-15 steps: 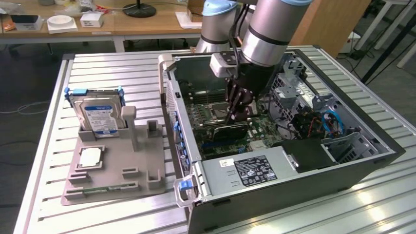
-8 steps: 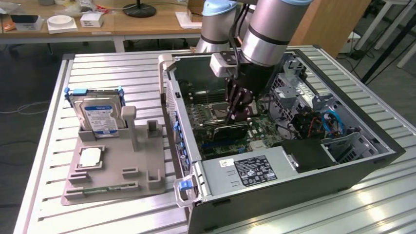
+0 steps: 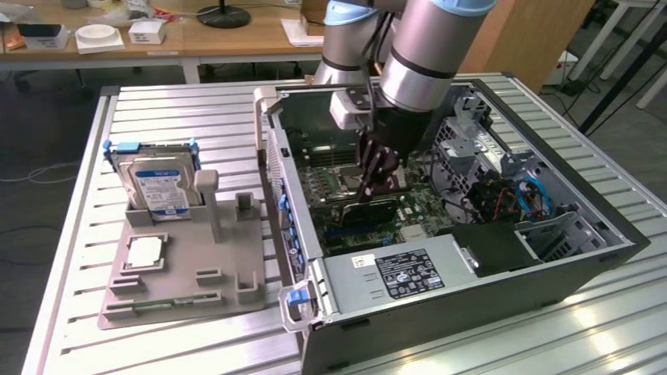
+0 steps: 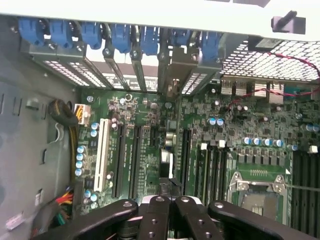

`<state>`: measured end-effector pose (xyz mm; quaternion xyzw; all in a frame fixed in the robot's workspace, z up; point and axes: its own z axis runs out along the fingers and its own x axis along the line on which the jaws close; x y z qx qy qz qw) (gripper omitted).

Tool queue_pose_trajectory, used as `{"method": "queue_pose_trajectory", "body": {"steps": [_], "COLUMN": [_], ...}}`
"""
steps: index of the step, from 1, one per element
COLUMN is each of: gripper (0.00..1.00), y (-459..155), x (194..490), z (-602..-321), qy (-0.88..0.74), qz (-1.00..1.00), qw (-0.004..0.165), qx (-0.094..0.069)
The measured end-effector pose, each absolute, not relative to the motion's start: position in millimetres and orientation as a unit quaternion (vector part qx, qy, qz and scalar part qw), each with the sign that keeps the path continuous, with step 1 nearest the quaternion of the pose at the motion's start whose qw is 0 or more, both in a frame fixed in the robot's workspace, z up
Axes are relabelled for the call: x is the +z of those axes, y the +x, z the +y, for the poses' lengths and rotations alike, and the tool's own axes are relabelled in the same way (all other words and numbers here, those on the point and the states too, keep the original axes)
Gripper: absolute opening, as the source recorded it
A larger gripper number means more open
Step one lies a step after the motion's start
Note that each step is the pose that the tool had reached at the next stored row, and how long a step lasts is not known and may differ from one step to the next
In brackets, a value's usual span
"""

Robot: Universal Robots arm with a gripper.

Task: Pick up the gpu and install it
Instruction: 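Press down on the gpu until it lock into place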

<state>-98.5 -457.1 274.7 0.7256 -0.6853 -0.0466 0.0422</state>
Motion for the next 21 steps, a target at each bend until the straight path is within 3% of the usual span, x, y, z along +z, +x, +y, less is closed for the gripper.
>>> {"method": "queue_pose_trajectory", "body": {"steps": [15, 21], "gripper": [0.11, 0.11], "y": [-106.3, -106.3], "x": [264.8, 275.7], "z": [-457.1, -457.8], "qy": [0.726, 0.725], "qz": [-0.685, -0.686], "qw": [0.042, 0.042], "qx": [-0.046, -0.047]}}
